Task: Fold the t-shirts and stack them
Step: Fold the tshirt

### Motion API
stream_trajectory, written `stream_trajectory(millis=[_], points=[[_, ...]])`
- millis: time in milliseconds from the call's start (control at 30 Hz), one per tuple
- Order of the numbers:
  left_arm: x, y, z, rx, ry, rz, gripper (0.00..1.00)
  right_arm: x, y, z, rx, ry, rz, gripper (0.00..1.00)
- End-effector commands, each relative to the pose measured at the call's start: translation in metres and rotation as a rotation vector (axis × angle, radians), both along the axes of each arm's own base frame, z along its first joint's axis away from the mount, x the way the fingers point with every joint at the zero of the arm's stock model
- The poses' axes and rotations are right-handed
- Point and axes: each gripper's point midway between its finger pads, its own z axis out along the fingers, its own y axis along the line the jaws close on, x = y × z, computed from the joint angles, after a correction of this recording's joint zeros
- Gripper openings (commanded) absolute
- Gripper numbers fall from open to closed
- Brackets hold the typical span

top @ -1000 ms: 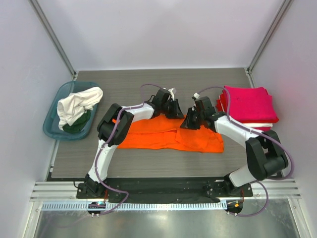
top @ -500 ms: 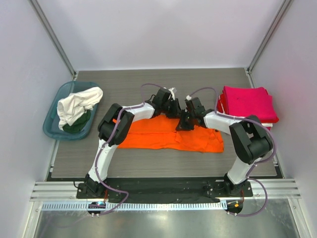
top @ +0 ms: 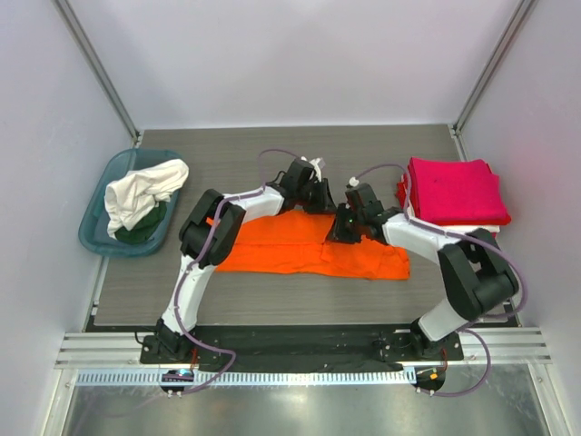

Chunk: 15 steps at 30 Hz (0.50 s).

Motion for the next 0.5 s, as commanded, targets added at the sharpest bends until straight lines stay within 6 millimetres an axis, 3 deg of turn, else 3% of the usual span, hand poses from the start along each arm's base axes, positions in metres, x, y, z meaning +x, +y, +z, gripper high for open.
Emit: stream_trajectory(millis=[0, 33, 67, 133, 167, 233, 267, 333, 400, 467], points=[[0.017, 0.007, 0.074, -0.021, -0.214, -0.005, 0.32, 0.015, -0.008, 0.059, -0.004, -0.152, -0.042, 0.25], [0.014, 0.015, 0.078, 0.001, -0.217, -0.001, 0.34, 0.011, -0.014, 0.062, -0.024, -0.155, -0.060, 0.26], [0.012, 0.022, 0.104, 0.000, -0.256, 0.005, 0.35, 0.007, -0.020, 0.063, -0.033, -0.158, -0.073, 0.26], [0.012, 0.033, 0.129, 0.033, -0.319, 0.016, 0.36, 0.003, -0.035, 0.074, -0.062, -0.192, -0.127, 0.24], [0.004, 0.045, 0.148, 0.056, -0.332, 0.025, 0.36, 0.000, -0.040, 0.074, -0.074, -0.195, -0.144, 0.18], [0.004, 0.069, 0.160, 0.142, -0.363, 0.091, 0.34, -0.011, -0.051, 0.073, -0.106, -0.183, -0.155, 0.10], [-0.008, 0.087, 0.166, 0.197, -0.347, 0.111, 0.33, -0.012, -0.058, 0.072, -0.136, -0.181, -0.175, 0.02], [-0.018, 0.119, 0.151, 0.336, -0.318, 0.155, 0.33, -0.021, -0.069, 0.068, -0.178, -0.162, -0.189, 0.01], [-0.029, 0.144, 0.153, 0.413, -0.326, 0.187, 0.33, -0.027, -0.079, 0.061, -0.222, -0.146, -0.208, 0.01], [-0.039, 0.183, 0.131, 0.555, -0.295, 0.260, 0.33, -0.031, -0.085, 0.061, -0.231, -0.148, -0.219, 0.01]])
